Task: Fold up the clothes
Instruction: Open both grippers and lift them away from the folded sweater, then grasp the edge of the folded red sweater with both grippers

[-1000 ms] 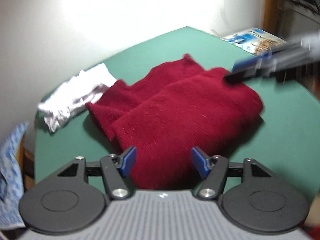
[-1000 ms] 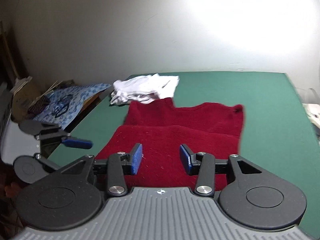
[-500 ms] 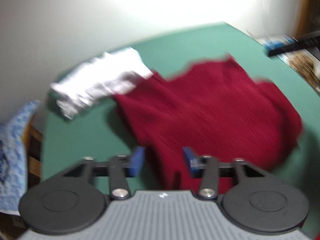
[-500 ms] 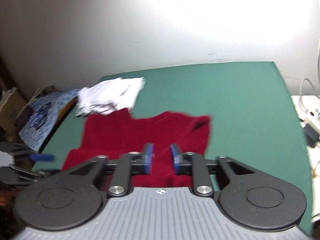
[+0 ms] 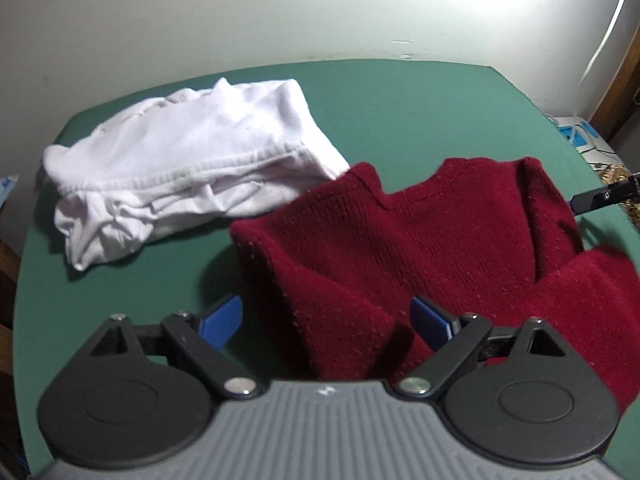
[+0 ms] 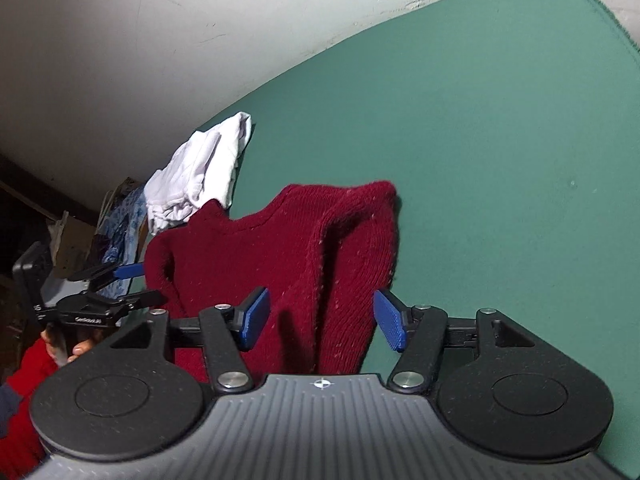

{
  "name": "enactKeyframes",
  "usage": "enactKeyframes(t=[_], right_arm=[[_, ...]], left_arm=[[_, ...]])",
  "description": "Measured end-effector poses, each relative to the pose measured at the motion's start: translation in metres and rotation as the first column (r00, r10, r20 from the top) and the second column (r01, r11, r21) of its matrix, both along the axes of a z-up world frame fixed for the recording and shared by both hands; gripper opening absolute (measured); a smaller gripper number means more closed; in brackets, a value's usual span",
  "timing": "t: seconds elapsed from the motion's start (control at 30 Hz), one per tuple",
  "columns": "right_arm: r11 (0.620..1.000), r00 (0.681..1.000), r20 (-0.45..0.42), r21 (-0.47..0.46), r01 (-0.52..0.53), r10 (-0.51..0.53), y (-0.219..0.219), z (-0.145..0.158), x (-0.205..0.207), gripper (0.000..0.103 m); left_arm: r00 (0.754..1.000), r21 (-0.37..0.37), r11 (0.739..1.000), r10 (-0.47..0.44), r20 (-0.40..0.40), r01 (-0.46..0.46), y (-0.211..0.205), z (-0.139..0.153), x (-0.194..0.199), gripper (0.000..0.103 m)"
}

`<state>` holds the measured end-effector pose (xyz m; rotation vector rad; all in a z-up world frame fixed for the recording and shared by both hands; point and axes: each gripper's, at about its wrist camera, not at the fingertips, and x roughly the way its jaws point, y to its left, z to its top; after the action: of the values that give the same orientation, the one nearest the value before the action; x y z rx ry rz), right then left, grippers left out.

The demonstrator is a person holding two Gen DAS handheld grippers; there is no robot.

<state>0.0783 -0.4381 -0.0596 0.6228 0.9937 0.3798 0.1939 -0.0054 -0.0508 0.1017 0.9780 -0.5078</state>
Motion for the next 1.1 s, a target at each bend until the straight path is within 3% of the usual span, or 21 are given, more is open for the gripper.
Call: enactKeyframes(t=[0.17, 0.3, 0.47, 0.7, 0.9, 1.0, 1.07, 1.1], right_arm=[[0.997, 0.998, -0.055, 0.082, 0.013, -0.008, -0.010, -0.009, -0.026, 0.063], [0.989, 0.997, -0.070, 0.142, 0.049, -0.039, -0.012, -0.022, -0.025, 0.064], [0.981, 0.997, -0.018, 0.174, 0.081, -0.079, -0.008, -0.026, 0.000, 0.064], [0.973, 0.991, 0.069, 0.208, 0.099, -0.116, -0.017, -0.035, 0.032, 0.062], [0.984, 0.988, 0.155, 0.181, -0.007, -0.021, -0.013, -0.038, 0.059, 0.058], [0.985, 0.987, 0.163, 0.171, -0.023, -0.005, -0.013, -0.042, 0.071, 0.044], [0.988, 0.988, 0.155, 0.150, -0.020, -0.004, -0.014, -0.044, 0.076, 0.022], [0.988, 0.989, 0.151, 0.151, -0.018, -0.005, -0.015, -0.045, 0.077, 0.022]], left_arm=[[0.999, -0.100, 0.995, 0.021, -0.042, -0.026, 0.024, -0.004, -0.022, 0.096], [0.991, -0.161, 0.984, 0.057, -0.122, -0.077, 0.031, -0.023, -0.005, 0.095], [0.998, -0.136, 0.990, 0.031, -0.058, -0.039, 0.013, -0.030, 0.018, 0.101], [1.000, -0.169, 0.985, 0.028, -0.014, -0.030, 0.007, -0.034, 0.055, 0.102], [0.998, -0.163, 0.987, 0.001, 0.062, 0.009, -0.001, -0.039, 0.063, 0.102], [0.997, -0.144, 0.989, -0.011, 0.082, 0.022, -0.006, -0.039, 0.062, 0.098], [0.994, -0.115, 0.993, -0.019, 0.108, 0.032, -0.010, -0.038, 0.058, 0.083], [0.993, -0.104, 0.994, -0.015, 0.116, 0.027, -0.010, -0.037, 0.056, 0.073]])
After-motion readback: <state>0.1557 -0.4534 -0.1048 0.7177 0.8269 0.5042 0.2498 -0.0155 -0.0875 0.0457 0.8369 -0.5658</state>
